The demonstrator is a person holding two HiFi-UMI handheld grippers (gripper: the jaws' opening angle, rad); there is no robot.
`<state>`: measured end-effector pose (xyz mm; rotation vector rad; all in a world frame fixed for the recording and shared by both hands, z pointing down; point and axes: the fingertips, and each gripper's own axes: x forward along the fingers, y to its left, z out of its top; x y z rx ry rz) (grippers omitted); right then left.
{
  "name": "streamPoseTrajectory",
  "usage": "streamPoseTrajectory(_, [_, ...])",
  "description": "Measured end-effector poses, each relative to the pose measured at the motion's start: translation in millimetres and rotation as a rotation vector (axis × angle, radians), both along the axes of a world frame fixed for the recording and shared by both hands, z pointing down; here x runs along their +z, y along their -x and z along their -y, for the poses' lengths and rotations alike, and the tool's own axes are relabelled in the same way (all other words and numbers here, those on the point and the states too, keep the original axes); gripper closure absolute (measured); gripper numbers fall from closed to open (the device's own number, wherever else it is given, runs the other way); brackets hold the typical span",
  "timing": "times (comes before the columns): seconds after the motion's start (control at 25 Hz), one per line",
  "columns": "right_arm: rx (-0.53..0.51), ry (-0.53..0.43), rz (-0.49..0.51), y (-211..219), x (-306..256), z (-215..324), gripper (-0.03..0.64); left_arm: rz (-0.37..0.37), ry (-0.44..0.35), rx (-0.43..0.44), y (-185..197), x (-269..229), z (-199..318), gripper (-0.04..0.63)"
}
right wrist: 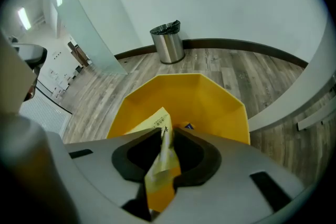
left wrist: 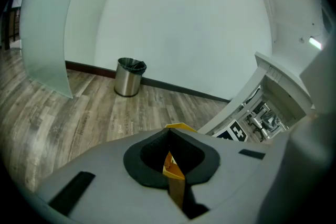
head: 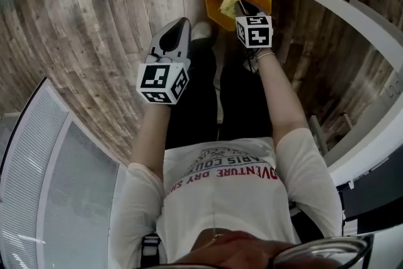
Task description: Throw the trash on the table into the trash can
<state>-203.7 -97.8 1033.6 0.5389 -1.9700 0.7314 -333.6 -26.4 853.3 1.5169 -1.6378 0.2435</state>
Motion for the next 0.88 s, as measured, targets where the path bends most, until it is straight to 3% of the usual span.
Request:
streamPoseTrajectory(0.08, [-0.016, -0.015, -0.018, 0.1, 8.1, -2.1, 0.432, 0.002, 0.014, -0.012, 1.1, 7.8, -4.8, 0.572])
streamPoseTrajectory(0.2, [-0.054, -0.022, -0.049, -4.4, 2.9, -3.1, 0.399, -0.004, 0.011, -0.023, -2.1, 3.5, -0.3, 0.572])
streamPoseTrajectory(0.36, [-0.052, -0.017, -0.003, 1.3, -42.2, -4.2, 0.399, -0.01, -0.014, -0.036, -1.3, -27.3, 14.1, 0.572])
streamPoseTrajectory(0.56, [0.008, -0.062, 0.074, 8.5, -137.6, 12.2, 0.446, 0.005, -0.036, -0.014, -11.9, -93.7, 33.1, 0.572])
streamPoseTrajectory(0.68, [0.049, -0.134, 0.094, 5.3, -210.4, 25.2, 0.57, 0.017, -0.061, 0.027, -26.0, -148.7, 44.3, 0.572])
streamPoseTrajectory(0.88, [0.102, -0.216, 0.183, -2.6, -338.0, 43.3, 0.591, 0.037, -0.139, 0.097, -45.1, -249.6, 68.9, 0.572])
